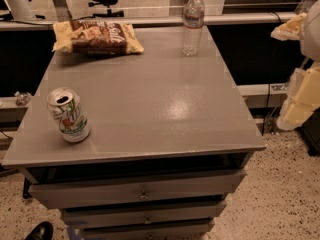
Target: Move 7up can near water bottle
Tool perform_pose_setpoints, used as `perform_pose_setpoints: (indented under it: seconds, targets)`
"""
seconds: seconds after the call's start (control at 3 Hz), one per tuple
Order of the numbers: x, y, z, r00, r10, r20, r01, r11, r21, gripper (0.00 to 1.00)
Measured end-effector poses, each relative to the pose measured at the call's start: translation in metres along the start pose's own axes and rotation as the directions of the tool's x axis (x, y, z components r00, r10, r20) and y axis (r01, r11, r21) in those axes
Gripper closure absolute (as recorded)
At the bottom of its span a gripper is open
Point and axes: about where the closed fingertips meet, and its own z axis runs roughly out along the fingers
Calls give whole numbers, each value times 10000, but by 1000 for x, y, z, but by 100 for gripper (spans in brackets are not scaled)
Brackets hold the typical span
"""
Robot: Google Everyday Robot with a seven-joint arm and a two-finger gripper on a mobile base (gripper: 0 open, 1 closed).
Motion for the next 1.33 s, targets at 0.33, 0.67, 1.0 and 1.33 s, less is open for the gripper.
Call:
perform_pose_setpoints:
  seconds: [0.33, 0.67, 1.0, 1.33]
  targets:
    - [0, 0, 0, 10000, -1, 0, 1, 10000, 2, 0]
    - [-10, 4, 10, 9978, 61, 665, -51, 9999, -152, 0]
    - [-29, 15, 36, 9785, 428, 2018, -329, 9981, -523, 0]
    - [-53, 27, 65, 9247, 1151, 3629, -828, 9912, -1034, 0]
